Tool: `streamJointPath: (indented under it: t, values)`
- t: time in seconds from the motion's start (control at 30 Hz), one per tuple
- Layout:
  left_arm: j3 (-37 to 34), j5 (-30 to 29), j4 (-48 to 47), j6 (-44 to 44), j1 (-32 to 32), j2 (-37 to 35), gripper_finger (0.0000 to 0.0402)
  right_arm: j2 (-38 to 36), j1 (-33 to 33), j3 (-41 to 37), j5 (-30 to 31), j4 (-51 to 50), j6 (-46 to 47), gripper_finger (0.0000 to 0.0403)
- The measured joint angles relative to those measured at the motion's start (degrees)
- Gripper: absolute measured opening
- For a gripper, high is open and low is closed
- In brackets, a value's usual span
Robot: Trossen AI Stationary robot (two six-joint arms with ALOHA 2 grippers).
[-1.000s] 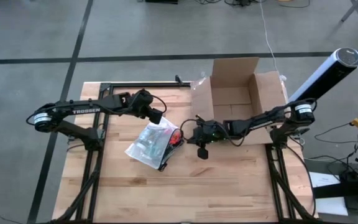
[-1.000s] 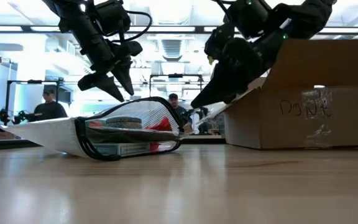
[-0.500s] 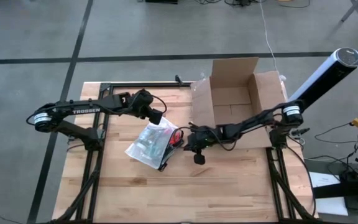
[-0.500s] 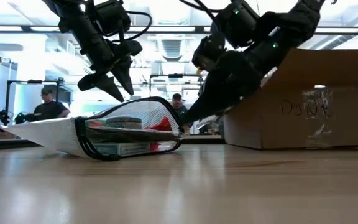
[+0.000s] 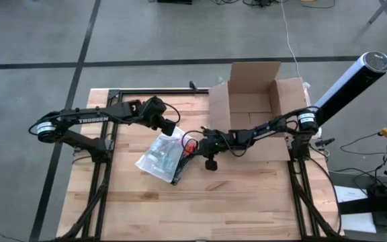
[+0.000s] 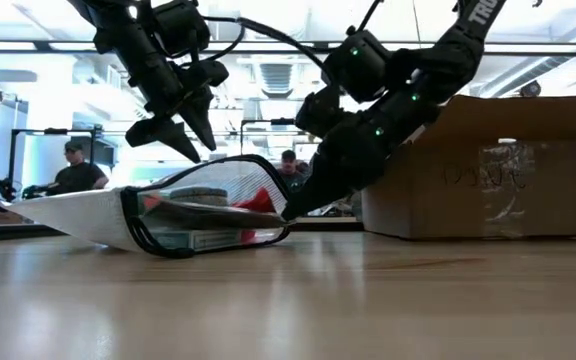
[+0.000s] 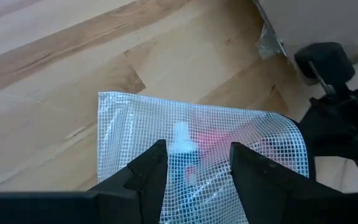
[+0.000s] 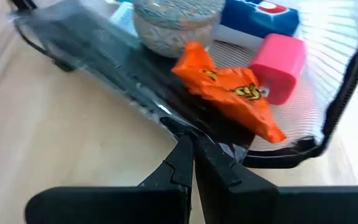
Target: Unpack boxes
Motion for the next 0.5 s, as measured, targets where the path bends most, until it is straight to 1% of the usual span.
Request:
streamJointPath:
  t: [0.27,0.4,0.5]
  values:
    - [0.00,0.00,0.00,1.42,0.02,-0.02,0.0158,0.00,-0.53,0.11,-0.37,0.09,0.66,0.0000]
    - [0.00,0.00,0.00,1.61,0.02,-0.02,0.0158,-0.10,-0.42,0.11,-3.65,-0.13,0.74,0.0000]
    - [0.00,0.00,-0.02,2.45,0.02,-0.02,0.0158,-1.18,-0.40,0.09,-4.44,-1.52,0.83,0.0000]
